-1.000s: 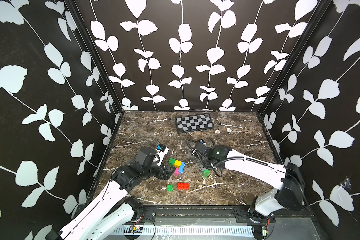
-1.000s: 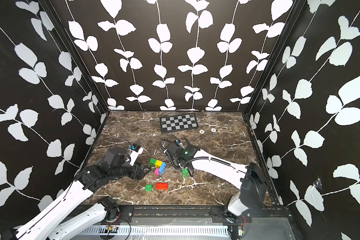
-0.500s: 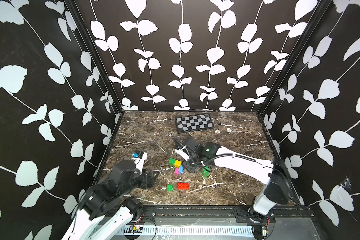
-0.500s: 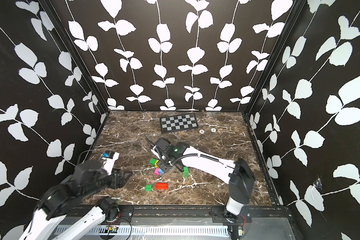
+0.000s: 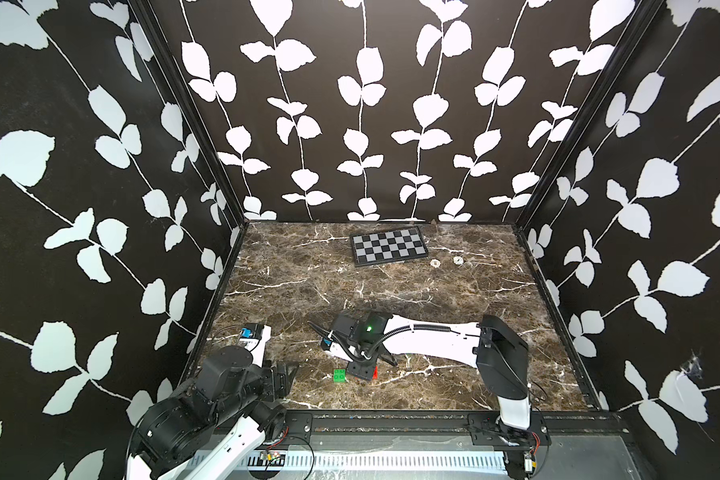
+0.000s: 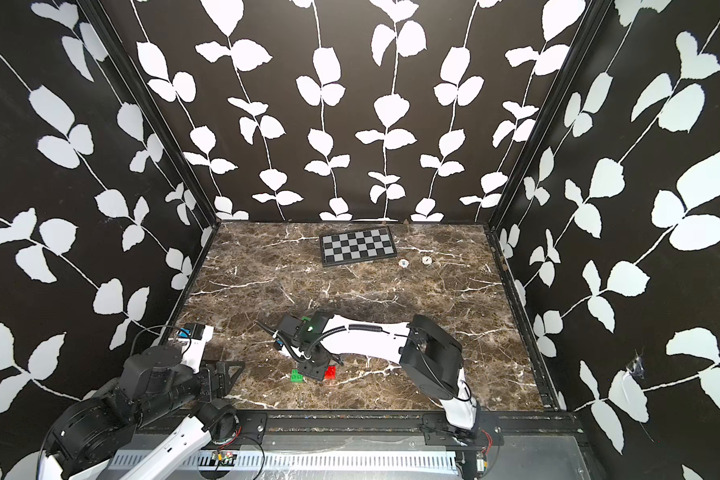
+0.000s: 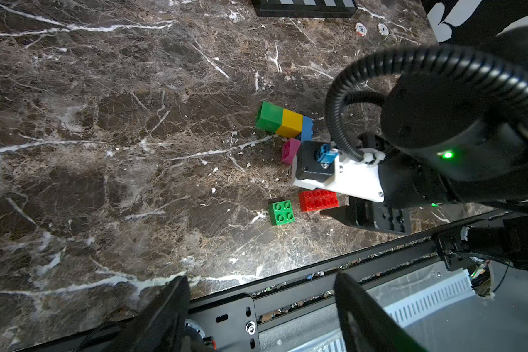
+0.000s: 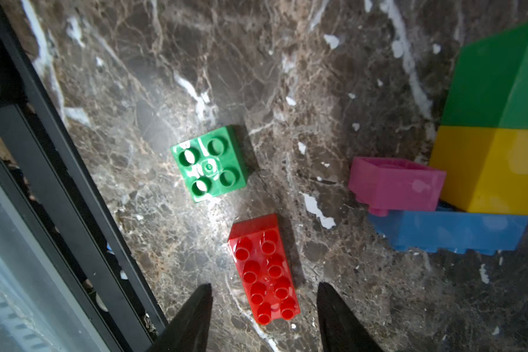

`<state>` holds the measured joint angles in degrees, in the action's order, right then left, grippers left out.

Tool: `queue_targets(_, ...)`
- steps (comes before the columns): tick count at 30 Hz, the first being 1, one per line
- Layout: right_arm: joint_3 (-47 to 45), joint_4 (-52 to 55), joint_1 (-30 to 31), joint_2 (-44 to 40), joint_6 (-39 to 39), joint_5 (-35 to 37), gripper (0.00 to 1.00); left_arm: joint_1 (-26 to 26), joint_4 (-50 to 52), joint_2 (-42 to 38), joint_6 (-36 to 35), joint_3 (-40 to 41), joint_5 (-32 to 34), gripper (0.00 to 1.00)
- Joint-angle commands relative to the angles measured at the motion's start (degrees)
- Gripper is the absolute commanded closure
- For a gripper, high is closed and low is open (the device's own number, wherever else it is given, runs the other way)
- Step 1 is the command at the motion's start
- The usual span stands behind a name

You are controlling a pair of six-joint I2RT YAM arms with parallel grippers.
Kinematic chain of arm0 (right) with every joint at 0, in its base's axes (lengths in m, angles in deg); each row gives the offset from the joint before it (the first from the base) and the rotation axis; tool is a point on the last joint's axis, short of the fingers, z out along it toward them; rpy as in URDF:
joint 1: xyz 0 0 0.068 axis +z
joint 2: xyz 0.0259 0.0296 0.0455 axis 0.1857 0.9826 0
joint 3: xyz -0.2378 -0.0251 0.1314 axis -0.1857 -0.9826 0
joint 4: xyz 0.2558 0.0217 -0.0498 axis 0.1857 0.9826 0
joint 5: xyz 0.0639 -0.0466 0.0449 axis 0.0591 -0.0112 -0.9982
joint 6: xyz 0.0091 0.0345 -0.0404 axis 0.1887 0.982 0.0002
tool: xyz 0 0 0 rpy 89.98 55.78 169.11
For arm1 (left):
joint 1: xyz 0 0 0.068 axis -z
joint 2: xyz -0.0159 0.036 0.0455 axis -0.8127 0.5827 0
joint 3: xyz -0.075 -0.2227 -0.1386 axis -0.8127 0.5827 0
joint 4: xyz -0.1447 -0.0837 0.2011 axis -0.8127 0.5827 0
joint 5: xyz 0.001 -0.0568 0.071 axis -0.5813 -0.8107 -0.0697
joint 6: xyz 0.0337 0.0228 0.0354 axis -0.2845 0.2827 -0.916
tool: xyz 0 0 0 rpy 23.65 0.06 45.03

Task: Assemble the letter r with lego
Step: Pick up the lego brick from the center of the board.

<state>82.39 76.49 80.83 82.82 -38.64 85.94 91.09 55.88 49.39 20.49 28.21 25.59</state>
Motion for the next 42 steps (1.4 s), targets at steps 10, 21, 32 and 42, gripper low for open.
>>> queue_targets(10,-2.13,2.02,0.89,1.52,-3.17,1.17,0.44,0.25,-1.65,0.46,1.16,3.11,-1.91,0.23)
queue_targets(21,-2.03,1.97,0.89,3.88,-3.33,1.90,0.50,0.27,-1.49,-0.04,1.18,4.52,-2.01,0.23)
queue_targets(32,-1.73,3.20,0.91,5.03,-3.17,2.59,0.61,0.27,-1.36,-0.40,1.07,5.33,-1.62,0.23)
queue_targets(42,0.04,4.61,0.89,5.12,2.87,6.32,1.00,0.27,-2.36,1.26,0.20,6.59,-1.92,0.23)
